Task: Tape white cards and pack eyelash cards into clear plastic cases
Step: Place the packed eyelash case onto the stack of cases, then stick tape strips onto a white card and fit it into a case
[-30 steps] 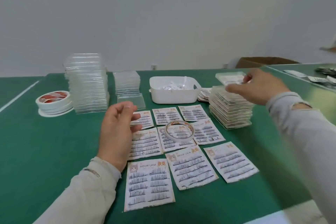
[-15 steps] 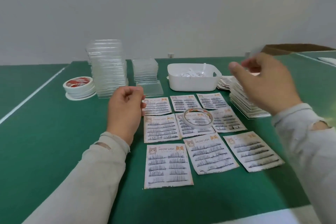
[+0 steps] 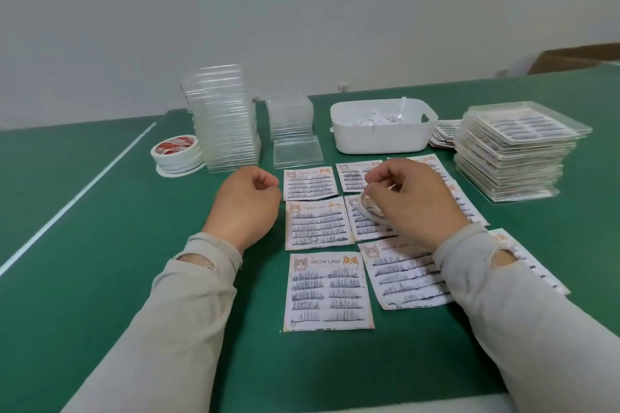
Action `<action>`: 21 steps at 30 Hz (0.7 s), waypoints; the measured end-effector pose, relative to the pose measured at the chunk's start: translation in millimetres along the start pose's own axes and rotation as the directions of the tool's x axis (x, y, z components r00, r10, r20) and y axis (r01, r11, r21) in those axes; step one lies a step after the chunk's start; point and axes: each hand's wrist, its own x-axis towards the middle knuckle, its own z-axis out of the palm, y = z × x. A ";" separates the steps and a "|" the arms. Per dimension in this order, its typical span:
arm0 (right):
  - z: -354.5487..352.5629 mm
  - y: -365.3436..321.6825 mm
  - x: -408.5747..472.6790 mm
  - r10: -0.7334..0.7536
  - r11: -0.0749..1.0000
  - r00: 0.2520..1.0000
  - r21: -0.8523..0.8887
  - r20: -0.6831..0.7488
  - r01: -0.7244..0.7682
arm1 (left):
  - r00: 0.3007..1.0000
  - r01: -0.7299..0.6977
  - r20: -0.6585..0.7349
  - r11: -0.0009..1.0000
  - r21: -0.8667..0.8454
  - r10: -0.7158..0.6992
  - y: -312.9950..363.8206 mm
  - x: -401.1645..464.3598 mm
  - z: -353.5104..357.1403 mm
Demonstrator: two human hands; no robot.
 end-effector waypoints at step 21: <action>-1.4 0.7 3.2 0.043 0.999 0.996 0.035 -0.080 -0.040 | 0.988 0.149 0.019 0.987 0.068 -0.150 32.6 46.0 49.5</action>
